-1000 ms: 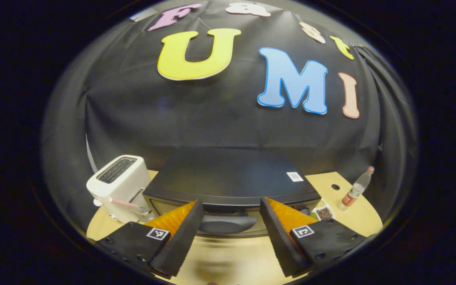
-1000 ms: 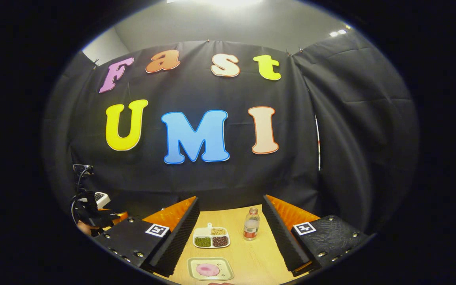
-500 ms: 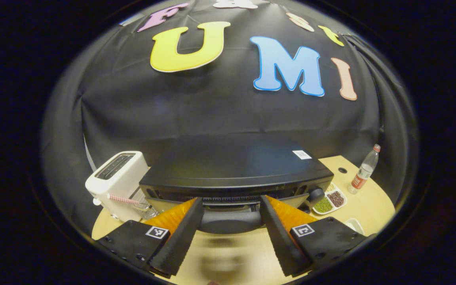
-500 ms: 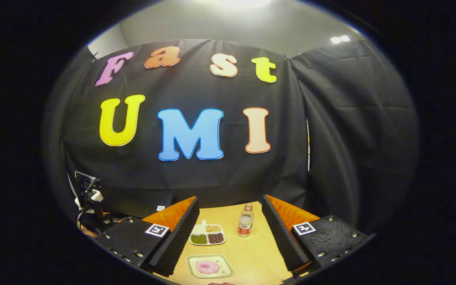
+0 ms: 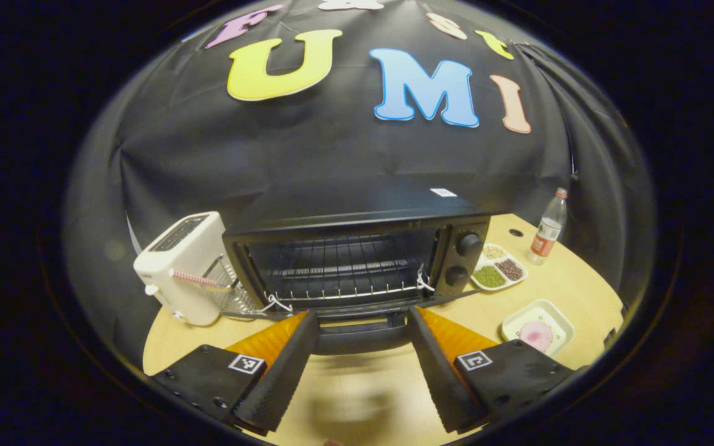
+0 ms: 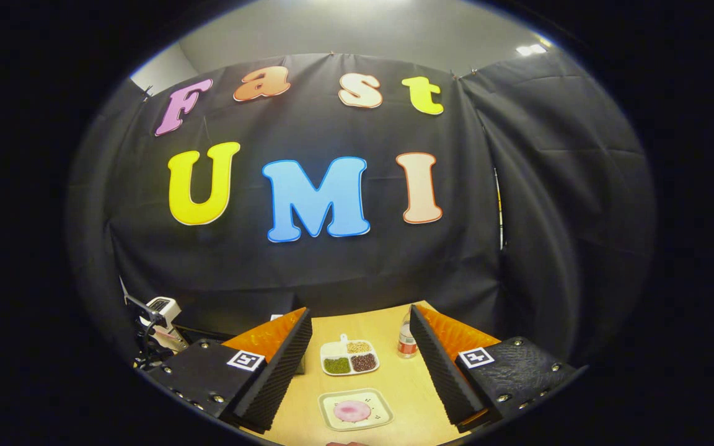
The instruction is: Open the electric oven with the left hand, put the food in, and close the electric oven.
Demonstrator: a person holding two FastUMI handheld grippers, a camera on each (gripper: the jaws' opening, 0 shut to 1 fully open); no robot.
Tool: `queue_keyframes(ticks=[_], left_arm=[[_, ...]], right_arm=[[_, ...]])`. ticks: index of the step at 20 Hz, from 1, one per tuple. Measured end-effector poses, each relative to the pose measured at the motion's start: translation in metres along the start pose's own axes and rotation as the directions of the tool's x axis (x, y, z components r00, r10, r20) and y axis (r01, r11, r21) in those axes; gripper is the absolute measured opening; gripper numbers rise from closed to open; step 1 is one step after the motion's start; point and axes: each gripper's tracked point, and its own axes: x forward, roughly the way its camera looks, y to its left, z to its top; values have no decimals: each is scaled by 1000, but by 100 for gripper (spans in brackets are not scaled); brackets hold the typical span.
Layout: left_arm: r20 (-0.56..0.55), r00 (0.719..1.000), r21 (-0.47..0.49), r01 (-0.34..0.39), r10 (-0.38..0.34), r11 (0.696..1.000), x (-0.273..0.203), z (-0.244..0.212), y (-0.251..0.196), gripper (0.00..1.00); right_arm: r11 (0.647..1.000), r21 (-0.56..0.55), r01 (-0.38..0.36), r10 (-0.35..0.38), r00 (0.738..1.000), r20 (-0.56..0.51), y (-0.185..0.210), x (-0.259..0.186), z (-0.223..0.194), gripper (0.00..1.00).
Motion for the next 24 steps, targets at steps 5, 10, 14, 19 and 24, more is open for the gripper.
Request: queue_keyframes(ticks=[5,10,14,19,24], left_arm=[[-78,997,1,-24,24,1000,1,-39,-4,94],[-126,991,39,-43,47,998,-1,-79,-2,100],[-143,986,43,-83,88,996,4,-87,18,94],[-25,994,-50,-109,108,993,-23,-33,31,97],[194,971,-125,-117,140,985,-76,61,33,97]], right_arm=[[997,-9,-76,75,993,-88,5,23,-23,98],[992,-15,-125,121,979,-167,2,43,-42,98],[989,-15,-148,141,966,-216,0,53,-55,98],[975,2,-221,205,900,-384,-6,69,-102,98],[965,66,-254,243,770,-590,-20,75,-167,98]])
